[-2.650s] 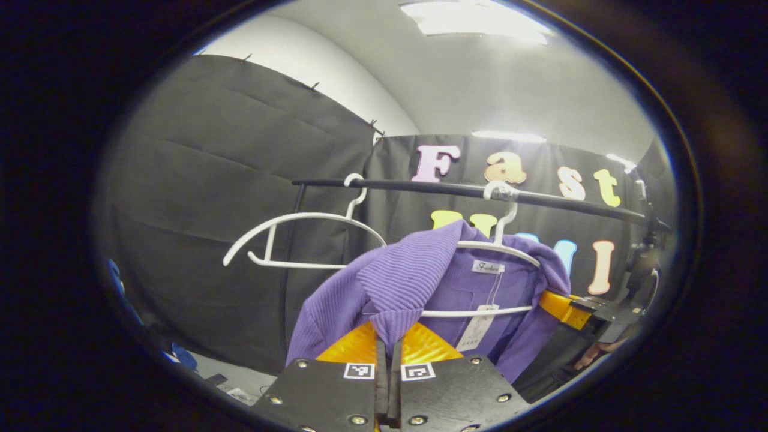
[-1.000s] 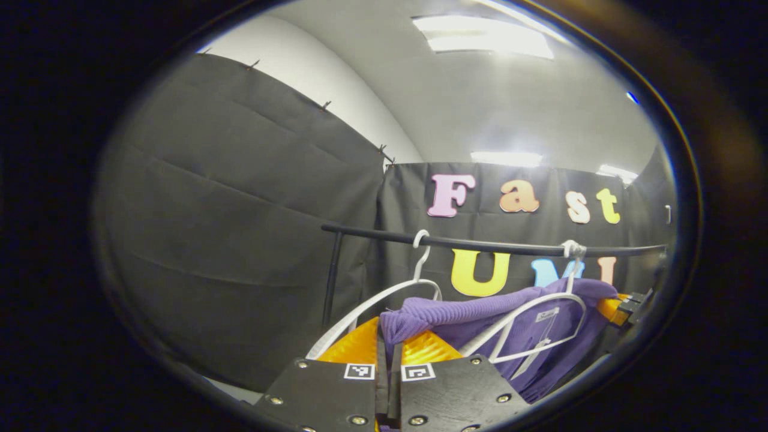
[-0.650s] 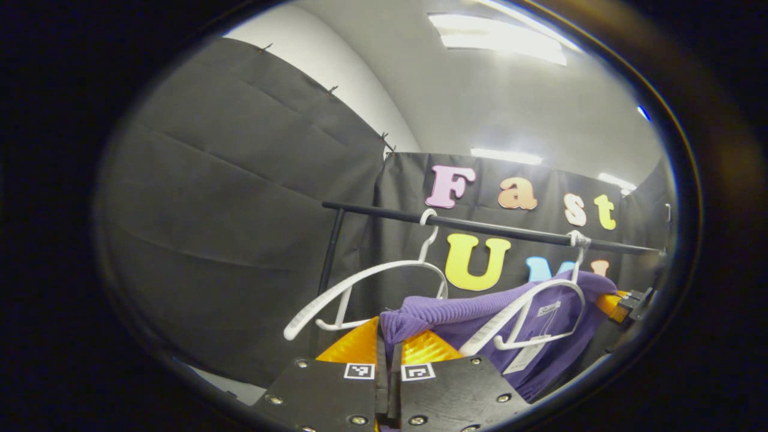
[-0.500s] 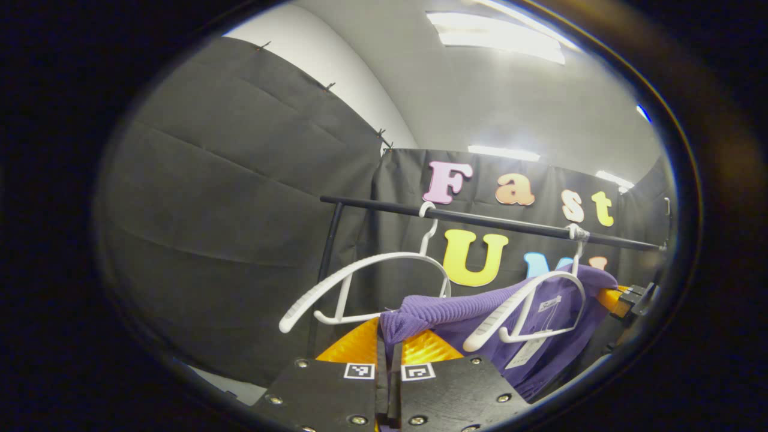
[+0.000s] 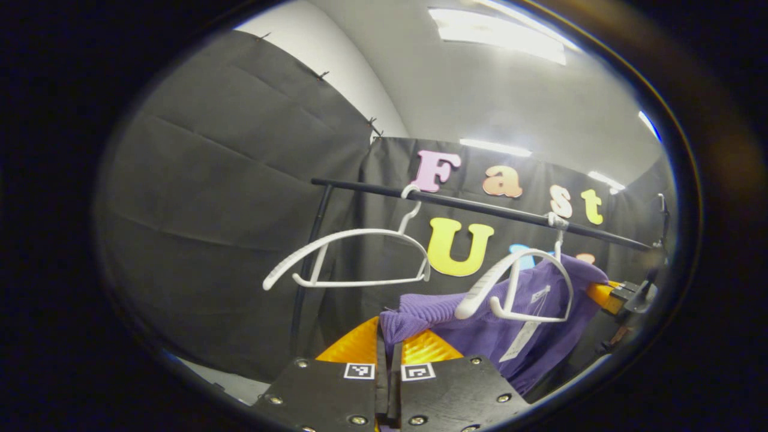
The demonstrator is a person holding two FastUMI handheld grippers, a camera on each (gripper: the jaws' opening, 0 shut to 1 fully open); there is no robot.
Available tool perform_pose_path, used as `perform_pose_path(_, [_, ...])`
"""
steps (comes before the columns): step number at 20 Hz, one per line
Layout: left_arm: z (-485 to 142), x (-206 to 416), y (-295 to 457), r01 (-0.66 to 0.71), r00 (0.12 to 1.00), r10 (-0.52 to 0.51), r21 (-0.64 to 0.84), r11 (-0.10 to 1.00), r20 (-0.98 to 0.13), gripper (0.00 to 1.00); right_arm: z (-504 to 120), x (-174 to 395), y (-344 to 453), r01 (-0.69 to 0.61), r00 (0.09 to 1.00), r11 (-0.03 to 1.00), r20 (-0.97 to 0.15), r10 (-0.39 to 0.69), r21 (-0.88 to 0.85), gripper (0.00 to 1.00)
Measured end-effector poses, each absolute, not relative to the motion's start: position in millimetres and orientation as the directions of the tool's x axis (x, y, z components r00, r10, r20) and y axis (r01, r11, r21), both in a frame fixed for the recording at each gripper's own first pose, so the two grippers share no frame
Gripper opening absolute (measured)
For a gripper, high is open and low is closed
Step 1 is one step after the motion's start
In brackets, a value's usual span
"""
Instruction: Grasp the clothes on the hanger with both hands and then place them into the laundry hamper below.
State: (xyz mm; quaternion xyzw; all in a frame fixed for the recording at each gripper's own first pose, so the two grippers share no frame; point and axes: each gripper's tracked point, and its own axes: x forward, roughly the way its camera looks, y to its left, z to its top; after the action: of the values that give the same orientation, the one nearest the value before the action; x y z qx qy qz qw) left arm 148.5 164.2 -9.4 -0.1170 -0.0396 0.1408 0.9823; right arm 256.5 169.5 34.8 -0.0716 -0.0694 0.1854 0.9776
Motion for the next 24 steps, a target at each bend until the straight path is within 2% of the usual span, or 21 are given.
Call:
perform_pose_path(9, [-13.5,171.8,129.5,-0.231,0.970,0.241,-0.224,0.947,0.019,0.01,25.5,285.0,125.6,-0.296,0.939,0.936,0.122,0.321,-0.191,0.00])
perform_pose_path(24, [-31.6,211.1,34.5,-0.168,0.986,0.165,-0.159,0.973,-0.034,0.01,-29.0,322.9,30.8,-0.214,0.974,0.963,0.044,0.224,-0.161,0.00])
